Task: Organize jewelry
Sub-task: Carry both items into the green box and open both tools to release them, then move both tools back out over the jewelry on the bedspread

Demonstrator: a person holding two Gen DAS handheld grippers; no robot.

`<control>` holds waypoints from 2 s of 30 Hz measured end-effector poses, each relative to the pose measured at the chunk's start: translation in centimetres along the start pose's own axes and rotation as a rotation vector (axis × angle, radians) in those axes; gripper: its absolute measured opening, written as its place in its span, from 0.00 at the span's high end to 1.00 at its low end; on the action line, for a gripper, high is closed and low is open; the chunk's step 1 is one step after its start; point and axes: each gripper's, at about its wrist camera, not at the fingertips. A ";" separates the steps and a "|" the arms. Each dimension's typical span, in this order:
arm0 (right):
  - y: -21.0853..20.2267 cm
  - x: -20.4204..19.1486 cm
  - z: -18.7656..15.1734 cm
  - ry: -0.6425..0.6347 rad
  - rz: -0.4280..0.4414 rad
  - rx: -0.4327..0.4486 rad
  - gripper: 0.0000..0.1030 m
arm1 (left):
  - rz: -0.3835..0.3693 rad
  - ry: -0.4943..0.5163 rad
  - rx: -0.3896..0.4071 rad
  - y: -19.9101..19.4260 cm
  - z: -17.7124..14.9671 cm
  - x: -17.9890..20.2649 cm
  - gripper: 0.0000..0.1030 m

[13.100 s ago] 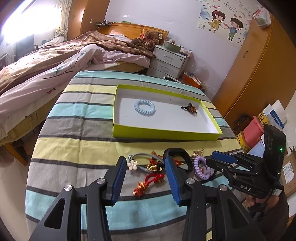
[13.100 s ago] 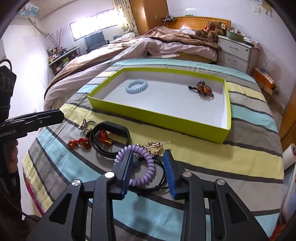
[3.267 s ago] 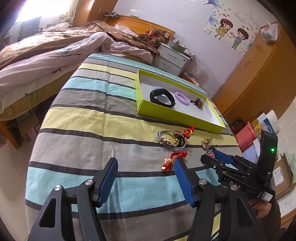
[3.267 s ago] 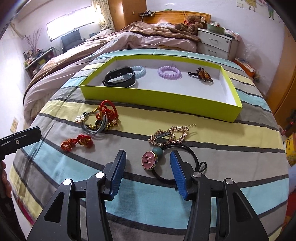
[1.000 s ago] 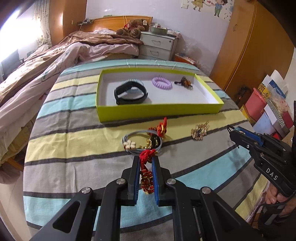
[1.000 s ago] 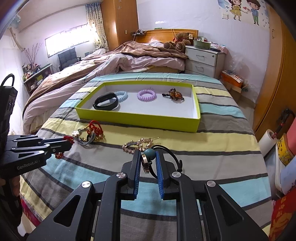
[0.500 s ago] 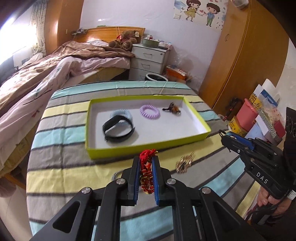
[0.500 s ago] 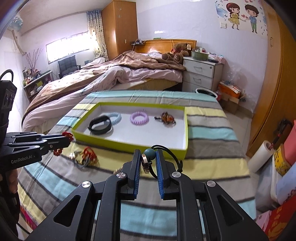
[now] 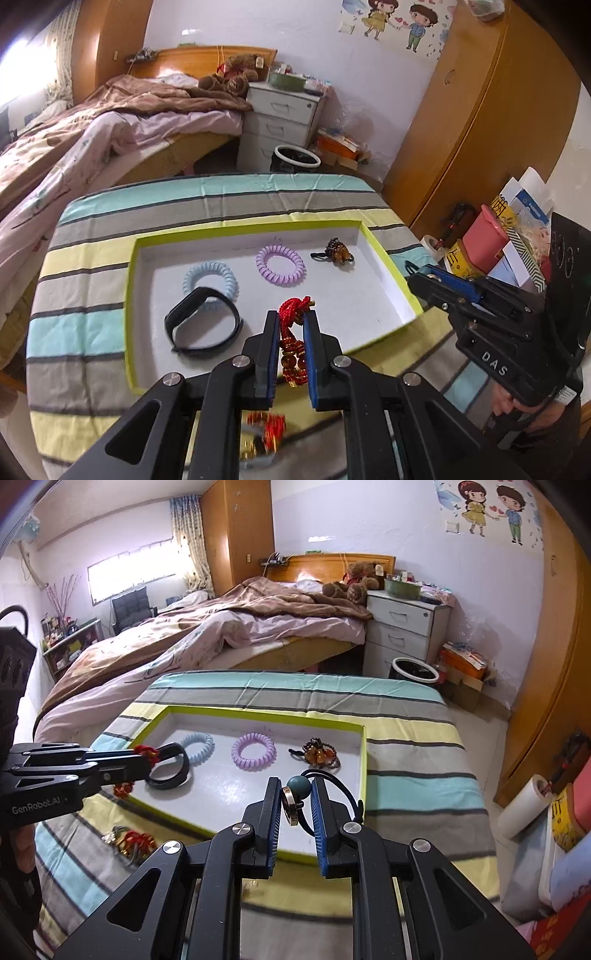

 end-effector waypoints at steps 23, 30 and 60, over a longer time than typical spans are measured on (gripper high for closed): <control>7.8 0.3 2.3 -0.082 0.030 -0.158 0.84 | 0.003 -0.038 -0.142 8.1 3.6 -1.9 0.88; 8.8 0.3 2.4 -0.093 0.031 -0.184 0.84 | 0.001 -0.039 -0.147 8.3 3.9 -2.0 0.88; 7.6 0.8 2.2 -0.074 0.026 -0.158 0.65 | 0.011 -0.032 -0.105 6.0 3.2 -1.2 0.65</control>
Point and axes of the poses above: each gripper's, at about its wrist camera, not at the fingertips, and y roughly the way its jaws point, x to its right, z to its top, and after that the axes turned 14 degrees about -x, right-handed
